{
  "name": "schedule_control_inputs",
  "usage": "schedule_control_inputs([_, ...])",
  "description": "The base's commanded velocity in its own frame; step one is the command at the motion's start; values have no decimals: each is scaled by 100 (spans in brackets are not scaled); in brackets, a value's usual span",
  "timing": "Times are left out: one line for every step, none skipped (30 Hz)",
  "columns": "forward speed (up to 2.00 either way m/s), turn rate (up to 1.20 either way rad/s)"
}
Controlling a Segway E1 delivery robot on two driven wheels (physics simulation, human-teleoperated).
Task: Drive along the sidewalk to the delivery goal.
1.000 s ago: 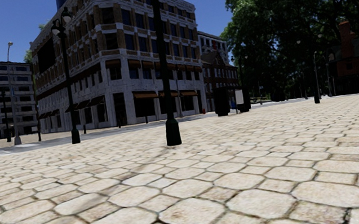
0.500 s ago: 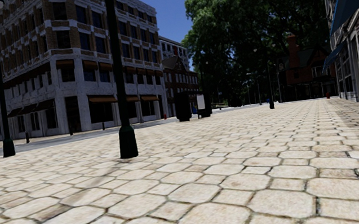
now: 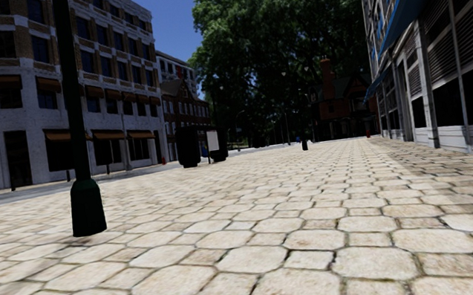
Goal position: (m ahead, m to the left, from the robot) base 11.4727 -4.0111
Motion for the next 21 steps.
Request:
schedule_control_inputs([153,-48])
schedule_control_inputs([153,-48])
schedule_control_inputs([153,-48])
schedule_control_inputs([153,-48])
schedule_control_inputs([153,-48])
schedule_control_inputs([156,-48])
schedule_control_inputs([164,-48])
schedule_control_inputs([164,-48])
schedule_control_inputs([168,-48])
schedule_control_inputs([172,-40])
schedule_control_inputs([178,-30])
schedule_control_inputs([179,-29])
schedule_control_inputs([180,-28])
schedule_control_inputs([180,-30])
schedule_control_inputs([180,-31])
schedule_control_inputs([180,-31])
schedule_control_inputs([180,-31])
schedule_control_inputs([183,-31])
schedule_control_inputs([183,-31])
schedule_control_inputs([192,-26])
schedule_control_inputs([200,-5])
